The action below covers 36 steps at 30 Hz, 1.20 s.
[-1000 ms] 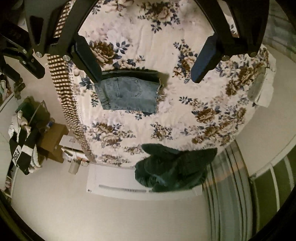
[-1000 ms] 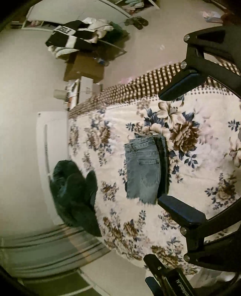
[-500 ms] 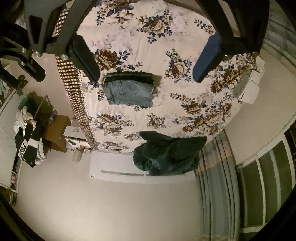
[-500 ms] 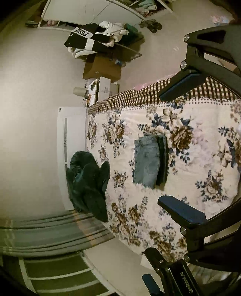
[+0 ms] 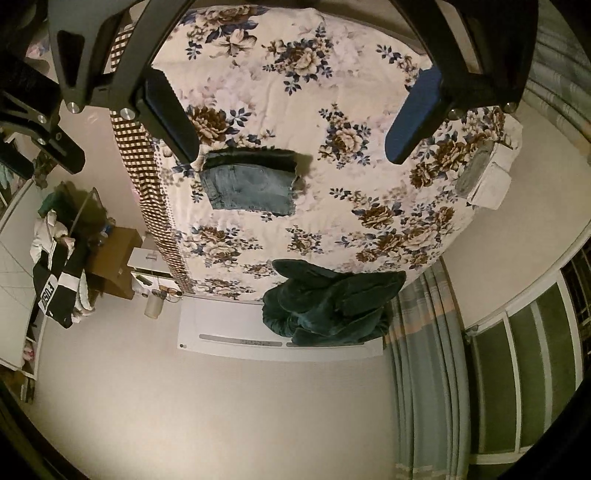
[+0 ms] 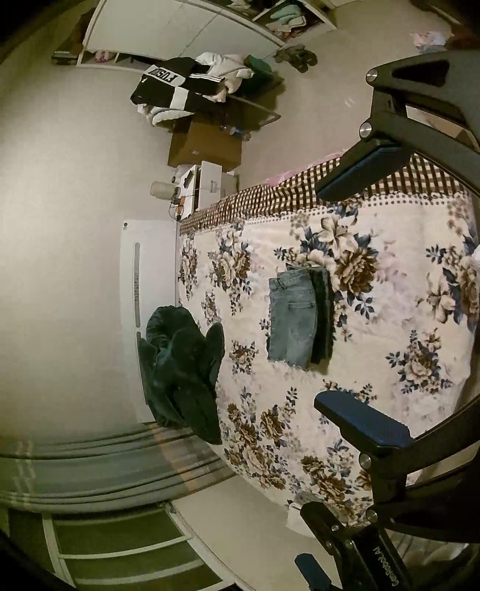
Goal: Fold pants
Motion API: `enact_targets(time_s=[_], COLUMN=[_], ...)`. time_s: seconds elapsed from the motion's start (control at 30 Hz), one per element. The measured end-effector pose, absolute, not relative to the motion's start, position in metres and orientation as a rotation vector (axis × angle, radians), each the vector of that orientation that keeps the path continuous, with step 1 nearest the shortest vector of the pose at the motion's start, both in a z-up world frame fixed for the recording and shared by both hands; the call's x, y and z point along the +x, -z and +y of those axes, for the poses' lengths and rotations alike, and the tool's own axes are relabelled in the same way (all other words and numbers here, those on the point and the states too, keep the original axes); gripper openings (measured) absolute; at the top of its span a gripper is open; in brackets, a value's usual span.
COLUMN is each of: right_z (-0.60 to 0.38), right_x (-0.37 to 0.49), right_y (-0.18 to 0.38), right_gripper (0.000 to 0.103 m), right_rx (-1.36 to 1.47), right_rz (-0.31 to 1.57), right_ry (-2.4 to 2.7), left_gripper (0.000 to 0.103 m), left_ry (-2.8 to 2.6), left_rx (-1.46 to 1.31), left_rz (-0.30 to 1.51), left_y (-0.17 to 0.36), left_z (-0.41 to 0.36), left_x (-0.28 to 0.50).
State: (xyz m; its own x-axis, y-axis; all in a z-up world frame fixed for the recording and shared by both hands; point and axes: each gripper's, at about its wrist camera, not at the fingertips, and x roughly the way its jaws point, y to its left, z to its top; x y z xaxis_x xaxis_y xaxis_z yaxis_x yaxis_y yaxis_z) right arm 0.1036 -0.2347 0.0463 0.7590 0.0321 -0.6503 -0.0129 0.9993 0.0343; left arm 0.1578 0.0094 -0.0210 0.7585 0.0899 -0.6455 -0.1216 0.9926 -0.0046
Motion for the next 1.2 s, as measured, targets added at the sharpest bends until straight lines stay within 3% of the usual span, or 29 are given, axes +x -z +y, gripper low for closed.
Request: enact_targets(time_s=[1.2], right_z=[-0.219], right_x=[0.098], right_y=[-0.050], right_gripper=[0.103], right_rx=[0.034], right_rz=[0.710], right_ry=[-0.040], left_gripper=[0.103], left_ry=[-0.136], left_rx=[-0.022], left_rz=[0.678], left_y=[0.012], left_z=[0.008], left_x=[0.145])
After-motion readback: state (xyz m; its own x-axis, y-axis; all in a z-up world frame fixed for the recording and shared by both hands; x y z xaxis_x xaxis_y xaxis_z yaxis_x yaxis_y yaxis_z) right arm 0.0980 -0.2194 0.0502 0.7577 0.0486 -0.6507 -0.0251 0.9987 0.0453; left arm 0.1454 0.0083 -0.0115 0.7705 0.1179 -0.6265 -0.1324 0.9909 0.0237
